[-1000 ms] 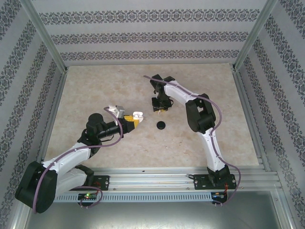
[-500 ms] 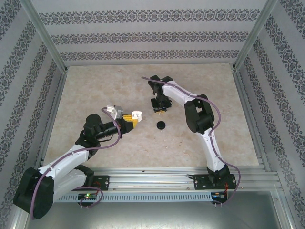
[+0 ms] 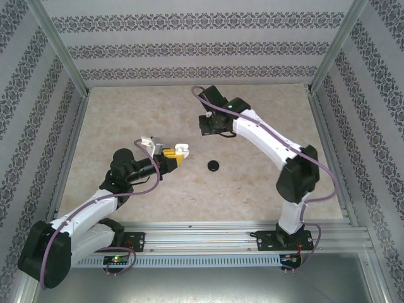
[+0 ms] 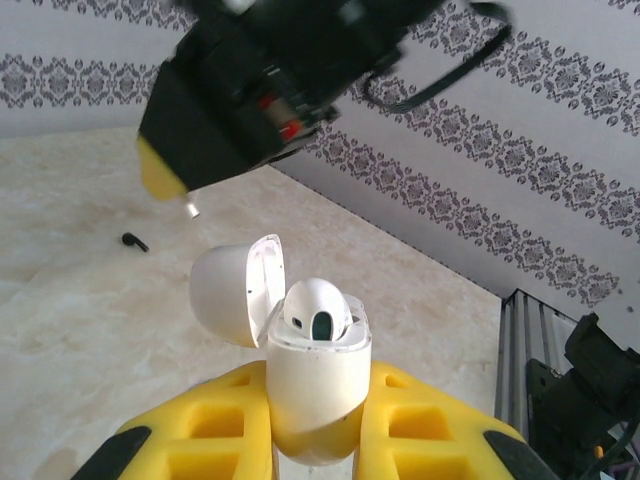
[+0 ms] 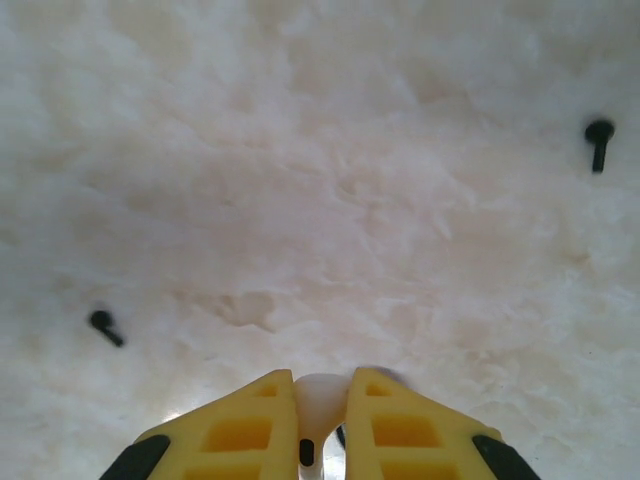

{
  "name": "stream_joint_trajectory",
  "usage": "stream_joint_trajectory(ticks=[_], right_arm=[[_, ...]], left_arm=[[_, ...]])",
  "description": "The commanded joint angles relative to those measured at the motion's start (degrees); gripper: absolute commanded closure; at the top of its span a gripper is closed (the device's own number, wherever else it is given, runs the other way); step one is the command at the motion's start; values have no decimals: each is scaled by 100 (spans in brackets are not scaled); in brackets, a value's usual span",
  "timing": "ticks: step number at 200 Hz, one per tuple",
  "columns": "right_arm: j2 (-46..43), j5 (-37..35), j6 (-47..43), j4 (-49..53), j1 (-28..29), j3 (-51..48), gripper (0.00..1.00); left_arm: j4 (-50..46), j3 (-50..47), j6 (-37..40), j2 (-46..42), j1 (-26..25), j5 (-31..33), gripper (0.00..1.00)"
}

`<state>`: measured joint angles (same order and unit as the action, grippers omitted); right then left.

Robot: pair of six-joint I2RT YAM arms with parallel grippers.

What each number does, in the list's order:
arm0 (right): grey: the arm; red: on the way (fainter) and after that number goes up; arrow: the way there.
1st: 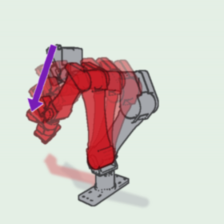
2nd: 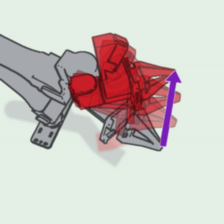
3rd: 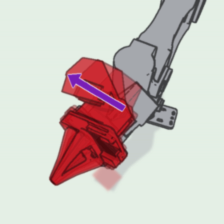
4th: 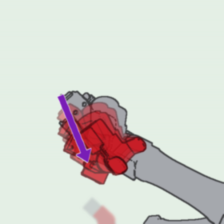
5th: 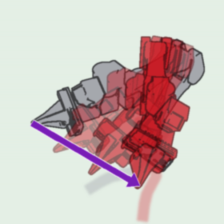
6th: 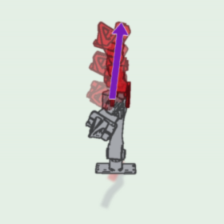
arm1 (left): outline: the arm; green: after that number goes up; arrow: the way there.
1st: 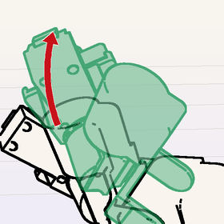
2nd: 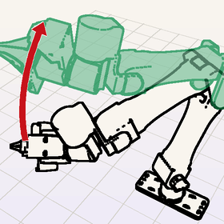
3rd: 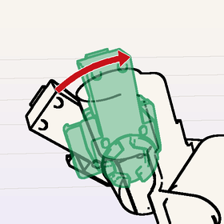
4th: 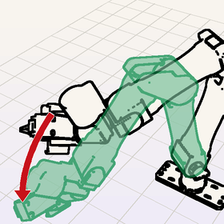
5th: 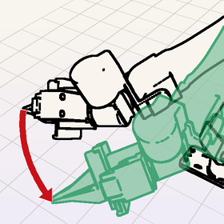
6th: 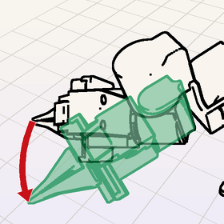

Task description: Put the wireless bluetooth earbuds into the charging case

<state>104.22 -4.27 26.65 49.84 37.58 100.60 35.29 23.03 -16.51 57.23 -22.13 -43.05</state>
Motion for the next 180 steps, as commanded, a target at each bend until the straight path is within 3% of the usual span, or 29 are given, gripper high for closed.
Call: stream_joint_trajectory(ticks=[1, 62, 119, 180], right_arm=[[-611, -472, 165, -517, 287, -436, 86], [-2092, -562, 664, -1657, 1021, -1475, 87], [-2463, -847, 779, -2165, 1737, -1731, 87], [-2557, -804, 894, -2566, 1762, -1884, 87]], left_arm=[[534, 276, 184, 108, -55, -58, 100], [1103, 448, 816, 409, -55, -38, 100], [2034, 301, 608, 607, -55, 99, 100], [2440, 144, 219, 545, -59, 59, 100]])
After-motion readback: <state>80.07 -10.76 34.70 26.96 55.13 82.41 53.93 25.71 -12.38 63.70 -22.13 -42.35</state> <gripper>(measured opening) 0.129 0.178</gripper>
